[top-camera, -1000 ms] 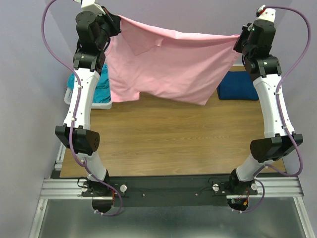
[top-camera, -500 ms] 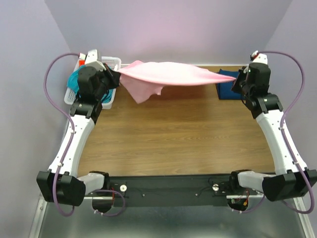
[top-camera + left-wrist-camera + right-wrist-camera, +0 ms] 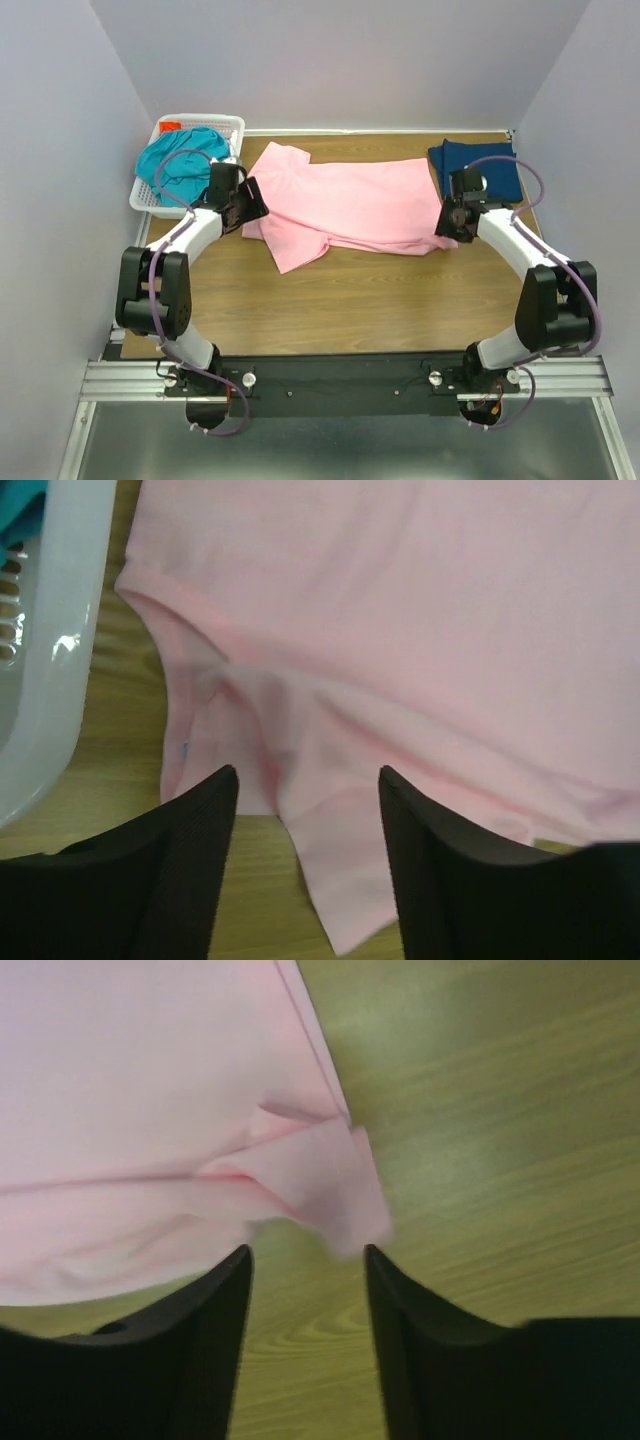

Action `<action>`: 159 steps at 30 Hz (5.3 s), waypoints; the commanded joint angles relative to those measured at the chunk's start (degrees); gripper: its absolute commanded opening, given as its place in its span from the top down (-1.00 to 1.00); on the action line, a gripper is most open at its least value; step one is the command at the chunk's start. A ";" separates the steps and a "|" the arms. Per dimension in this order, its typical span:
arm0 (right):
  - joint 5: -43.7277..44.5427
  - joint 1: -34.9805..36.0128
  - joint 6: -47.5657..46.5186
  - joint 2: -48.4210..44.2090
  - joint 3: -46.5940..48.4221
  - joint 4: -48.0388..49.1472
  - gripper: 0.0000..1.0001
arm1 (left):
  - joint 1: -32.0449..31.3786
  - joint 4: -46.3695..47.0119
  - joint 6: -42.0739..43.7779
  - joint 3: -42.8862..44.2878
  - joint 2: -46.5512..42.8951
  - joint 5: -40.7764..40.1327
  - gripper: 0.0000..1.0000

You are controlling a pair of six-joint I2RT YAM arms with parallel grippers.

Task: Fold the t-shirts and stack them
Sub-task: Flatten the tshirt out

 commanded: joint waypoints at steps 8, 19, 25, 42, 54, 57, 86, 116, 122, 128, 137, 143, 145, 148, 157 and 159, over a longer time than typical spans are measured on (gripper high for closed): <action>0.58 -0.30 2.91 -1.35 -1.82 -2.80 -1.00 | -7.33 -2.94 -4.91 -4.70 -4.64 -3.50 -0.59; 3.04 -0.30 10.38 2.23 0.46 0.11 -1.00 | -13.59 -1.81 -10.71 -15.95 -6.50 -3.68 -0.63; 6.12 -0.30 12.84 3.30 -2.35 3.53 -1.00 | -14.38 -0.13 -11.06 -16.22 -3.25 -3.59 -0.46; -6.45 -7.16 15.39 2.24 -9.12 13.28 -0.86 | -16.40 -1.45 -9.21 -15.16 -5.52 -8.07 1.00; -13.66 -7.16 16.10 -3.27 -12.36 14.26 0.72 | -16.40 -6.54 -13.61 -21.22 -21.34 -7.90 1.00; -13.74 -7.24 15.92 -7.06 -14.47 13.29 0.76 | -16.40 -8.82 -14.57 -22.28 -25.82 -7.90 1.00; -14.39 -7.16 17.50 -34.49 -22.05 -19.40 -0.03 | -18.77 -29.84 -19.94 -25.80 -39.72 3.97 1.00; -23.87 46.70 4.43 0.81 -4.30 16.63 -1.00 | -21.15 -14.56 -20.29 -15.25 -26.38 -8.68 -0.97; -25.78 54.44 -0.25 14.80 5.46 18.56 -1.00 | -14.04 -6.82 -17.48 -18.59 -22.23 -7.29 -0.97; -25.08 55.86 -0.87 21.22 6.71 18.56 -1.00 | -10.69 0.83 -15.54 -22.46 -18.45 -1.22 -0.97; -25.78 57.18 2.46 16.49 -1.46 18.48 -1.00 | -9.90 2.68 -15.37 -24.92 -14.23 -2.18 -0.97; -26.22 58.50 4.84 9.82 -7.35 18.48 -1.00 | -9.28 2.68 -15.28 -26.59 -12.13 -3.59 -0.97; -26.57 58.67 5.02 8.40 -7.97 18.39 -1.00 | -9.20 2.51 -15.19 -26.85 -11.68 -3.68 -0.97; -28.68 58.76 4.58 6.55 -9.29 18.39 -1.00 | -9.20 2.24 -15.02 -27.03 -11.24 -3.85 -0.97; -6.38 55.87 10.11 -6.18 -6.66 13.30 -1.00 | -9.20 -6.10 -14.14 -23.78 -23.00 -3.94 -0.97; -1.90 50.80 11.17 -10.05 -6.22 11.98 -1.00 | -9.20 -8.48 -13.87 -21.68 -27.23 -6.31 -0.97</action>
